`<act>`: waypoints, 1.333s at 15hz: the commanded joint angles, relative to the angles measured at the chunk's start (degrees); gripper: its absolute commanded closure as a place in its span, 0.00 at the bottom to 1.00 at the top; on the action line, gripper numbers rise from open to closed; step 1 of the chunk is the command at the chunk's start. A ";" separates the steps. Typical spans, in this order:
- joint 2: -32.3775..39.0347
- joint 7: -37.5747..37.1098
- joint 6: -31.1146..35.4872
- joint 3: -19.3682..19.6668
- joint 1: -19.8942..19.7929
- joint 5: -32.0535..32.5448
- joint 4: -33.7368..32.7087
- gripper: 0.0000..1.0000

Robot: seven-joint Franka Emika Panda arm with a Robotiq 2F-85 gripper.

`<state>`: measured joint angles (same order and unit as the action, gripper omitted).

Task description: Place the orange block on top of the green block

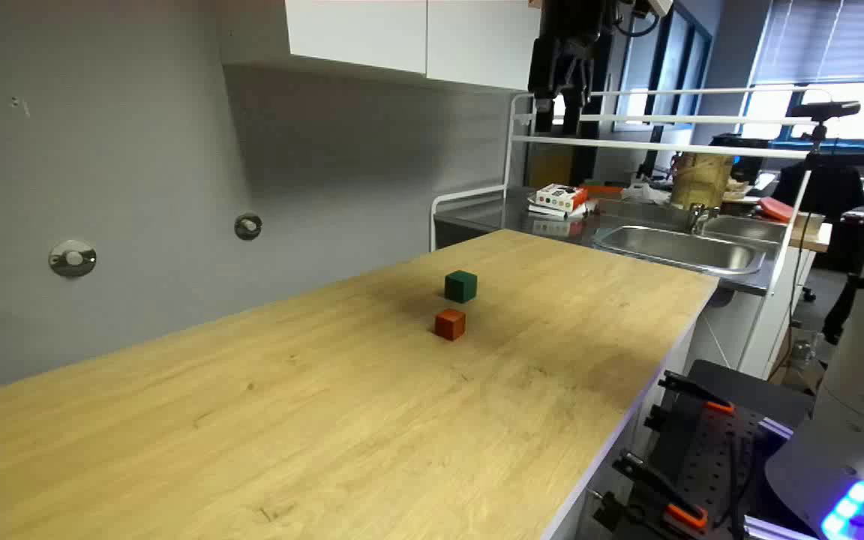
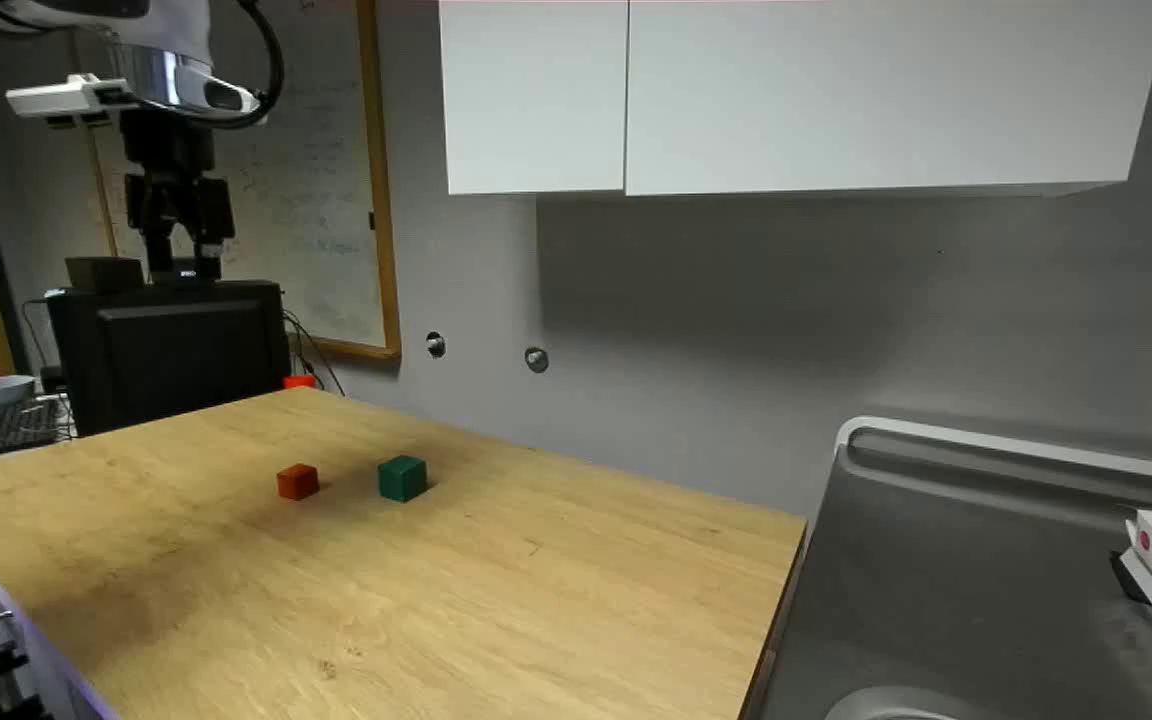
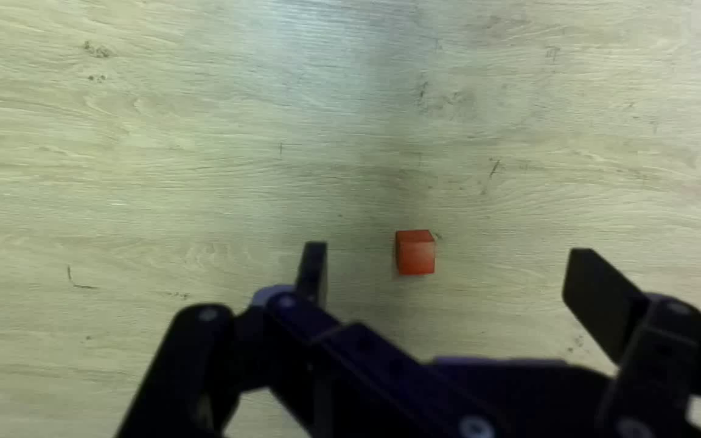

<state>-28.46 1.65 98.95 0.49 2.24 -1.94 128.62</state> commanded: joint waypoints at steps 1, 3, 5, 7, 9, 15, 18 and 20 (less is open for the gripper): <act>0.03 0.13 -0.02 -0.32 -0.38 -0.14 -0.14 0.00; -0.02 0.13 -0.02 -0.32 -0.38 -0.15 -0.22 0.00; -0.05 0.13 -0.02 -0.32 -0.38 -0.15 -0.24 0.00; -0.05 0.13 -0.02 -0.32 -0.38 -0.15 -0.24 0.00; -0.05 0.13 -0.02 -0.32 -0.38 -0.15 -0.24 0.00; 7.21 -1.30 4.00 0.04 -1.27 -0.91 -2.00 0.00; 13.87 -2.55 8.38 -0.53 -1.07 -1.61 -3.59 0.00; 18.75 -3.51 10.74 -0.83 -0.86 -2.52 -5.04 0.00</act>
<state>-17.07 0.45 107.97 0.44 1.29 -2.96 127.78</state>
